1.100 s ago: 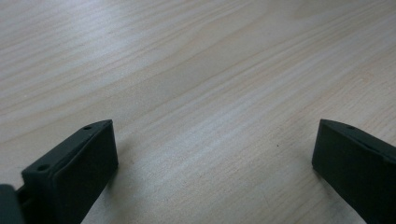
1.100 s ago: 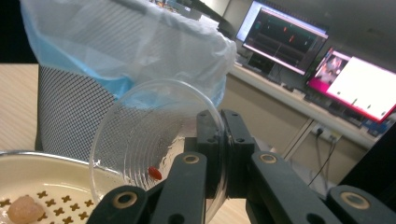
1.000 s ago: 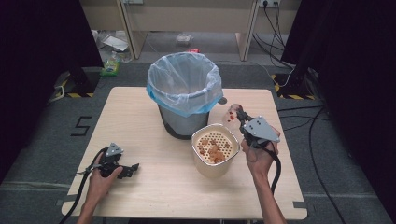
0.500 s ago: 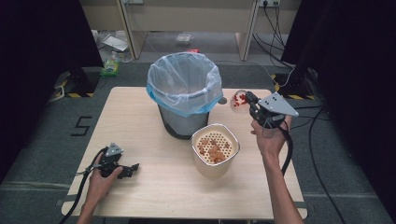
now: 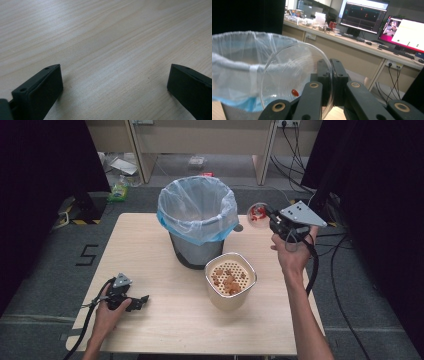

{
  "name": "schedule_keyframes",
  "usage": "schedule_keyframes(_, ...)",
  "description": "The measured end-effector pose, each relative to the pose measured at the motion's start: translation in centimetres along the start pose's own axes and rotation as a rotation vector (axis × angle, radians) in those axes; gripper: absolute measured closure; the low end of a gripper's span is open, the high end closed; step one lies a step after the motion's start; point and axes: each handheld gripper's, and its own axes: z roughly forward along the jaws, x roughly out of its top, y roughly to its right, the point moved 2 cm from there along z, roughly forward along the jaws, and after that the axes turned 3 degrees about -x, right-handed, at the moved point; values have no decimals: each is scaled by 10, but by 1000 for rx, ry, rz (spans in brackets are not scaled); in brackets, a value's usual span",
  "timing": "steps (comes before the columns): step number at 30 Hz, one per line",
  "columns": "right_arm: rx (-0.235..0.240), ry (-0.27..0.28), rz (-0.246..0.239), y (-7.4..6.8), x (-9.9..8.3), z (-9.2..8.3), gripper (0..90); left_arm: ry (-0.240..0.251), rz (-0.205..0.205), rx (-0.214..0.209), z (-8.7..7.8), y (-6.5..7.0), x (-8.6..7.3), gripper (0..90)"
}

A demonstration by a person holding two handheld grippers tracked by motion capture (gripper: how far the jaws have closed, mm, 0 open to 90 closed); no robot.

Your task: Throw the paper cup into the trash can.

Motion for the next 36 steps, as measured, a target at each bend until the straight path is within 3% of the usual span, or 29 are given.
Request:
schedule_keyframes(10, 6, 34, -11, 5, 34, 11, 876, 2, 0, 0, 0, 0, 0, 0)
schedule_keyframes(16, 26, 61, -30, -2, 58, 24, 876, 1, 0, 0, 0, 0, 0, 0)
schedule_keyframes(22, 87, 33, -33, -23, 72, 53, 875, 1, 0, 0, 0, 0, 0, 0)
schedule_keyframes(23, 117, 37, -24, -31, 74, 62, 875, 1, 0, 0, 0, 0, 0, 0)
schedule_keyframes(25, 122, 35, -25, -34, 75, 66, 874, 0, 0, 0, 0, 0, 0, 0)
schedule_keyframes(36, 236, -52, -42, -80, 71, 115, 856, 1, 0, 0, 0, 0, 0, 0)
